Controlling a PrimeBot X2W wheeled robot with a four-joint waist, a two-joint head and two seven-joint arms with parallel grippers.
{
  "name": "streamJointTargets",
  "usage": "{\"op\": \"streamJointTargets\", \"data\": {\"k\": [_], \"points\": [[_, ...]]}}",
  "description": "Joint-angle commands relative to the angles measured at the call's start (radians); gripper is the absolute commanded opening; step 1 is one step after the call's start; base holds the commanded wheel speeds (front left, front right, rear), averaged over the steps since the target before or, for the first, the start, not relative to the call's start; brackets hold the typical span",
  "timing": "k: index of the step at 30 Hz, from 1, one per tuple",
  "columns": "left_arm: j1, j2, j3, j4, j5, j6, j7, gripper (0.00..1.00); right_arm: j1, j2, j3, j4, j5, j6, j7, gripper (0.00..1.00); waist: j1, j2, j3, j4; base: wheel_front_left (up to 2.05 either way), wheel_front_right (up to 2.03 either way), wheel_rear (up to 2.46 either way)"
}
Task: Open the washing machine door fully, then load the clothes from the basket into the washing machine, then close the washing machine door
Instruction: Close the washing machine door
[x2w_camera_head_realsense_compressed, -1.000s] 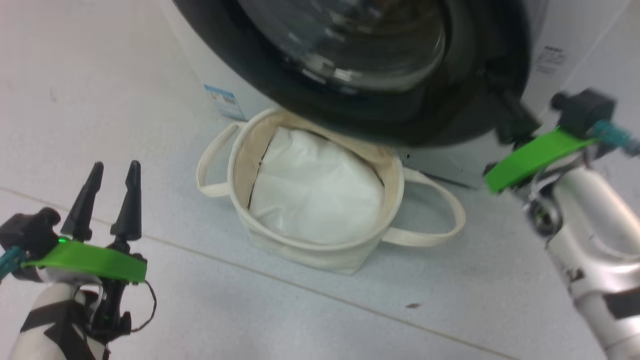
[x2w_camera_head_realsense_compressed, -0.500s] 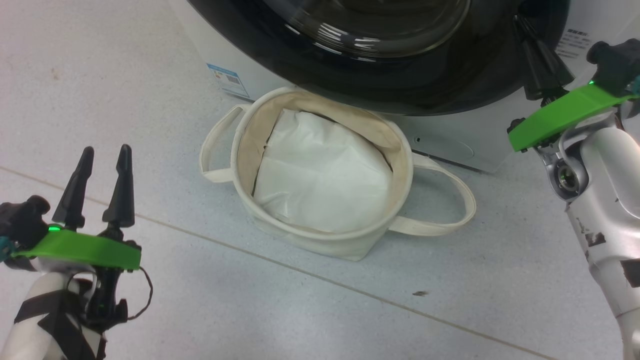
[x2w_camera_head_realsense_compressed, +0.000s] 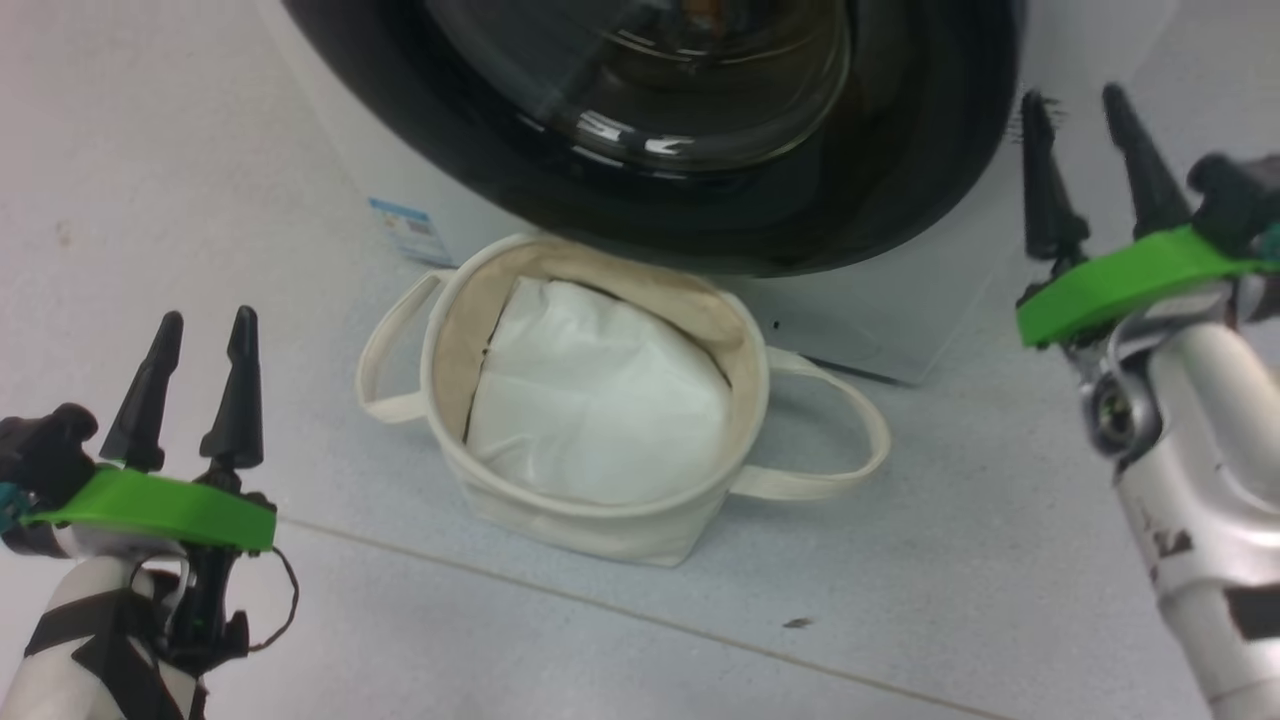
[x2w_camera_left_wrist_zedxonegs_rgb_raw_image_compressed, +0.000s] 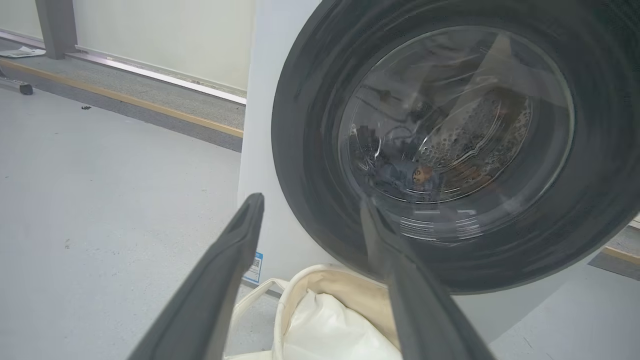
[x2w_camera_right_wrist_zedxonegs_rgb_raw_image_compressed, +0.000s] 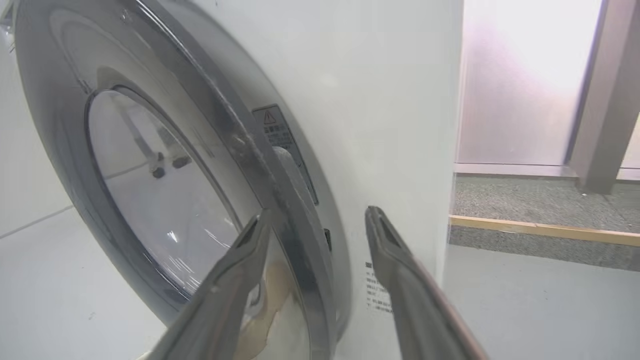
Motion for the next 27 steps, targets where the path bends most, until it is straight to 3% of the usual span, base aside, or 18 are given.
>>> {"op": "streamJointTargets", "data": {"k": [1,14,27], "points": [[-0.005,0.051,0.034,-0.019,-0.004,-0.006,-0.012,1.00,0.047,0.024,0.016,-0.055,0.004,0.000,-0.012,1.00,0.0001,0.0000,-0.048,-0.049,0.00,0.00,0.00],[0.069,0.031,0.051,0.035,-0.019,0.002,-0.012,1.00,0.310,0.011,0.039,-0.215,-0.012,0.000,-0.012,1.00,0.0001,0.0000,-0.203,-0.190,0.00,0.00,0.00],[0.129,0.014,0.043,0.052,-0.074,-0.002,-0.005,1.00,0.520,-0.005,-0.054,-0.282,-0.018,0.000,-0.012,1.00,0.0001,0.0000,-0.277,-0.231,0.00,0.00,0.00]]}}
